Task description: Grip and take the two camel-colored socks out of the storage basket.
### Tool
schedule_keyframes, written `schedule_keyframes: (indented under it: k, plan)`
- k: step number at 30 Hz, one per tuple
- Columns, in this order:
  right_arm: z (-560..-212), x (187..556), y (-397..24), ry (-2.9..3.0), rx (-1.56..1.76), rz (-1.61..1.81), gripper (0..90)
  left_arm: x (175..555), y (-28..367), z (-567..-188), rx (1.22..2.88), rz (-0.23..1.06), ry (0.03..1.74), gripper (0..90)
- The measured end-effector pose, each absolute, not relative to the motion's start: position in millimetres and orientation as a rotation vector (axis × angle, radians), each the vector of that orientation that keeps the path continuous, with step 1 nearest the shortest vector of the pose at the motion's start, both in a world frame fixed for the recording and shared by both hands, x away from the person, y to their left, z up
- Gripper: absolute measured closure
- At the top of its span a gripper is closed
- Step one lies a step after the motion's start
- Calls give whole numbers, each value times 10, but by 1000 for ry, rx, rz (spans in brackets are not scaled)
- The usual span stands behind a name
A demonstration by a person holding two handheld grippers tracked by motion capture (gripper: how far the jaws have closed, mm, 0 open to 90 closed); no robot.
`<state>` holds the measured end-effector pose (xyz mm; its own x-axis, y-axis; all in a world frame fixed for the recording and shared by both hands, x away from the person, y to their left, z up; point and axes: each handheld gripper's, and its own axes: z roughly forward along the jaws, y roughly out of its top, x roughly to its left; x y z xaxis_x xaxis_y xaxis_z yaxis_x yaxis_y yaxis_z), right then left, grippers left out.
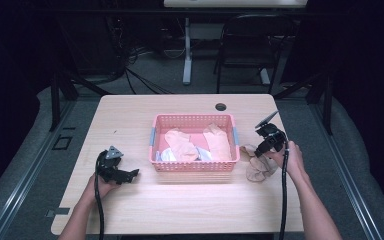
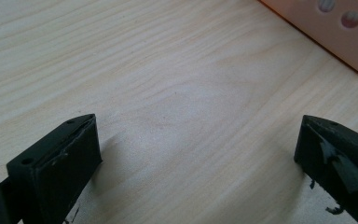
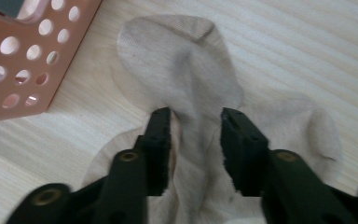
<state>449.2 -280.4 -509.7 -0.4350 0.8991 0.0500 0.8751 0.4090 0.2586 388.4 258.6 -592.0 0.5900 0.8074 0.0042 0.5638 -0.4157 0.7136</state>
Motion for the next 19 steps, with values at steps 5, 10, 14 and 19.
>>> schedule_keyframes:
  k: [5,10,14,19]
  plan:
    - [-4929,4361,-2900,2562,1600,415,196,3882,2585,-5921,2134,459,1085,0]
    - [-4823,4120,-3034,2543,1586,457,109,3882,2587,-5920,2138,459,1081,0]
    - [-4842,3903,-3143,2525,1592,466,64,3881,2586,-5920,2136,458,1084,0]
    - [-4937,3780,-3259,2534,1613,461,35,3883,2588,-5920,2138,459,1081,0]
